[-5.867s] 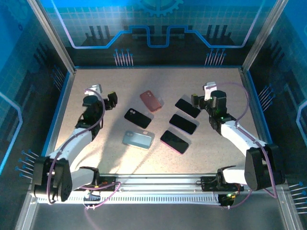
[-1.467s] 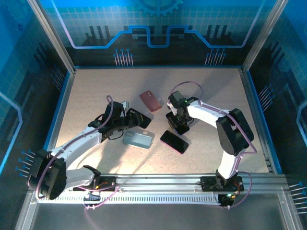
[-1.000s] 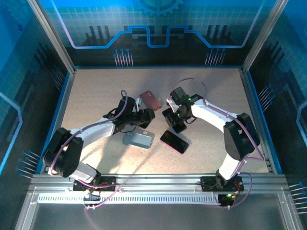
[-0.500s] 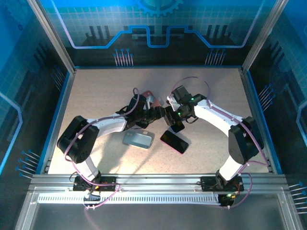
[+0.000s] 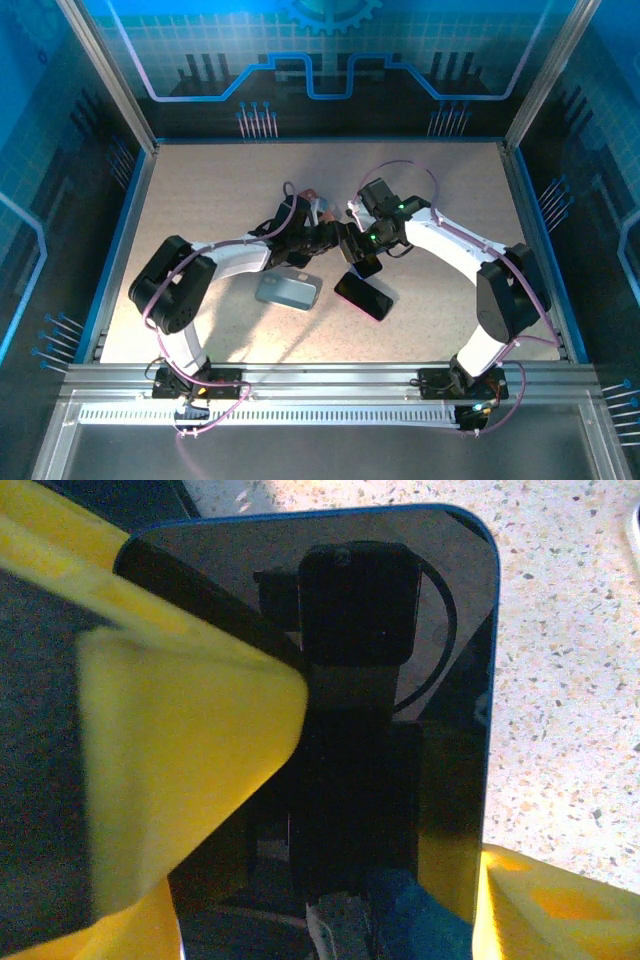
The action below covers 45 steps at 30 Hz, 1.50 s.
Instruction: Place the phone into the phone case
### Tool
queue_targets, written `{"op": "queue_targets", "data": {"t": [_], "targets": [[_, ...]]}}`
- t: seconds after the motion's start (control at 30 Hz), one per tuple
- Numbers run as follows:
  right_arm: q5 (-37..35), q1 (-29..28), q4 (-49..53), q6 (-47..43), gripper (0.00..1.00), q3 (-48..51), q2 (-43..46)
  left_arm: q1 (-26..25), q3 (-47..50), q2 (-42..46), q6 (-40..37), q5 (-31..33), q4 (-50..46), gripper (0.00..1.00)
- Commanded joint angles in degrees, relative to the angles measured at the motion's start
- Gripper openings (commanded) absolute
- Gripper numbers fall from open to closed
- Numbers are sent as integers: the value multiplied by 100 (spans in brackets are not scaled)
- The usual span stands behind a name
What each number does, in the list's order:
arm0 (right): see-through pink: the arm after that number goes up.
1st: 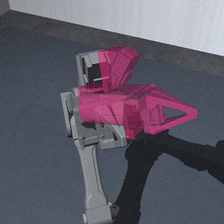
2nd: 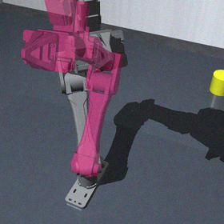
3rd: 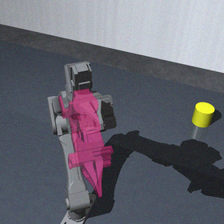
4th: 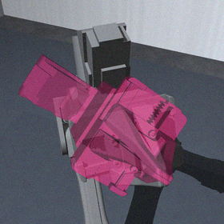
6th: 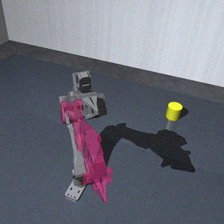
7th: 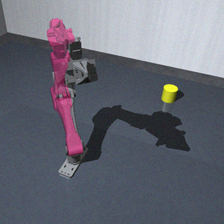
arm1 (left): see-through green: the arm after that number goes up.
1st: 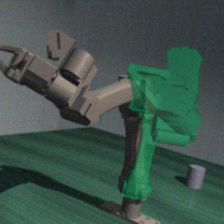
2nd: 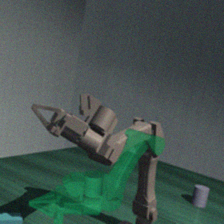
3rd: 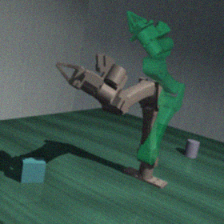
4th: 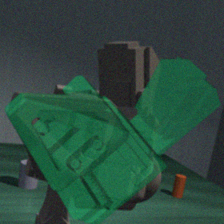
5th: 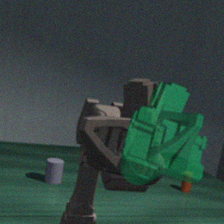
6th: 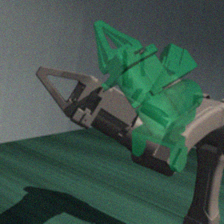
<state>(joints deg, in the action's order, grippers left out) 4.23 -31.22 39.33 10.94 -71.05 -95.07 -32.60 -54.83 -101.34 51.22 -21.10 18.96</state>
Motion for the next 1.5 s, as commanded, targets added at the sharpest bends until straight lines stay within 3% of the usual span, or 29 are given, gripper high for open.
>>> {"op": "queue_targets", "data": {"t": [0.0, 0.07, 0.17, 0.3, 0.4, 0.57, 0.73, 0.93, 1.17, 1.47], "targets": [[210, -67, -99, 102, 63, -111, 233, -57, -164, -147, 59, -221, 194, 29], [227, -67, -101, 104, 63, -102, 243, -55, -194, -194, 79, -253, 212, 21], [227, -64, -118, 104, 62, -70, 282, -61, -205, -245, 134, -297, 306, 0], [222, -51, -127, 110, 63, -24, 320, -60, -154, -273, 276, -305, 571, 0], [290, -22, -101, 117, 79, 35, 393, -60, -181, -266, 326, -276, 700, 0], [733, 318, -431, 491, 85, 554, 927, -28, -326, -143, 397, -50, 729, 0], [1792, 1016, -1322, 1328, 86, 1468, 1672, -7, -322, 21, 729, 337, 1131, 0], [2466, 1609, -2276, 2195, 86, 2375, 2299, -27, -4, 286, 1144, 1229, 1822, 0], [3021, 1927, -3341, 3014, 86, 2977, 2616, -167, 330, 545, 1510, 2253, 2392, 0], [3407, 2085, -4592, 3849, 83, 3368, 2558, -522, 363, 644, 1746, 2678, 2761, 0]]}}
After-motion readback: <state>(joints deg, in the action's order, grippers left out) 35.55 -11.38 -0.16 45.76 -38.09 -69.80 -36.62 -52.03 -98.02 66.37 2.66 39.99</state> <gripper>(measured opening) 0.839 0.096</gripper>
